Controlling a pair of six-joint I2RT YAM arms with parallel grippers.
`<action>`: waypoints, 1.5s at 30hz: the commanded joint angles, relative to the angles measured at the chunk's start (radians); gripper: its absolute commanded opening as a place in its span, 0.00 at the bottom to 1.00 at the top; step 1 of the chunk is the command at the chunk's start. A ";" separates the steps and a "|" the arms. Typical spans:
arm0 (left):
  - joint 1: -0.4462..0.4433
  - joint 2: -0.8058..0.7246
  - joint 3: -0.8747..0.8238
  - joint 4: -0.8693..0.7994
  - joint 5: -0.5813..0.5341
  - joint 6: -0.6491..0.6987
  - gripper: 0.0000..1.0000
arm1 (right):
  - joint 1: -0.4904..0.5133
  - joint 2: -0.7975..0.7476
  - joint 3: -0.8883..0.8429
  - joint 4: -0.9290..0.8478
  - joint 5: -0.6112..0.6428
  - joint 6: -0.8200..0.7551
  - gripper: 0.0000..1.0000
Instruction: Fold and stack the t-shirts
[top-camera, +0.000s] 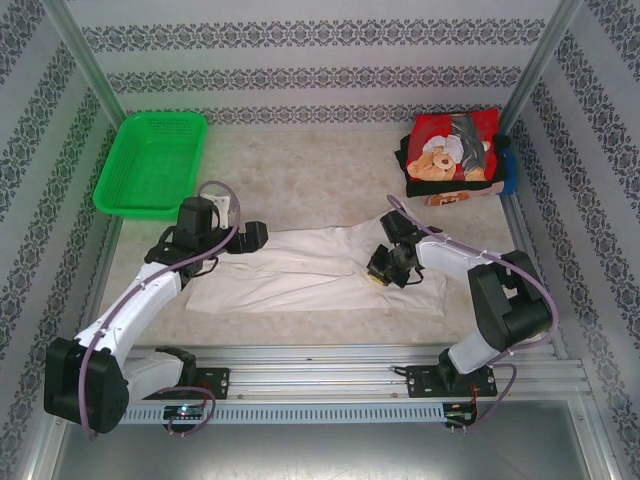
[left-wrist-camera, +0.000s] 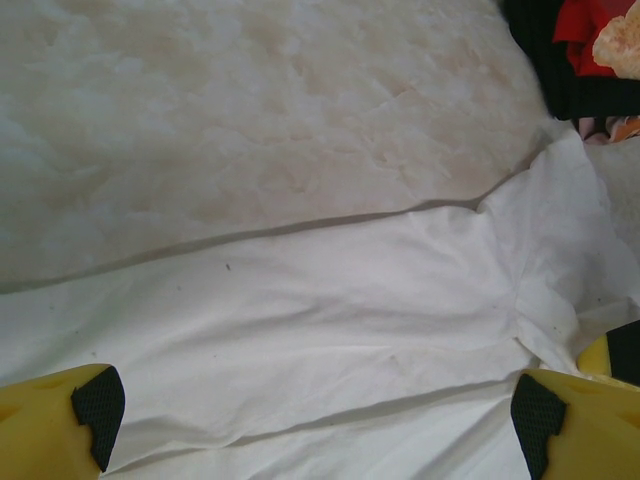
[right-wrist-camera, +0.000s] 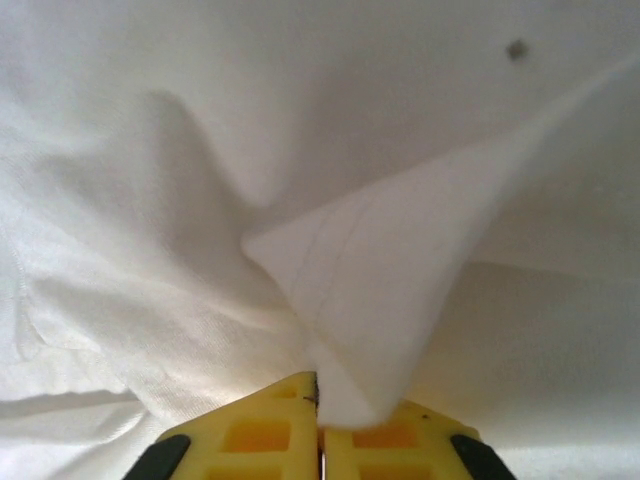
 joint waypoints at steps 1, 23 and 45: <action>-0.013 -0.026 -0.019 -0.027 0.016 0.037 1.00 | 0.014 -0.036 0.008 -0.021 0.030 0.025 0.06; -0.019 -0.045 -0.060 -0.013 0.012 0.050 1.00 | 0.073 -0.105 -0.101 0.042 -0.021 0.241 0.04; -0.066 0.048 -0.019 0.057 0.016 0.066 1.00 | -0.148 -0.217 0.128 -0.231 0.032 -0.066 0.30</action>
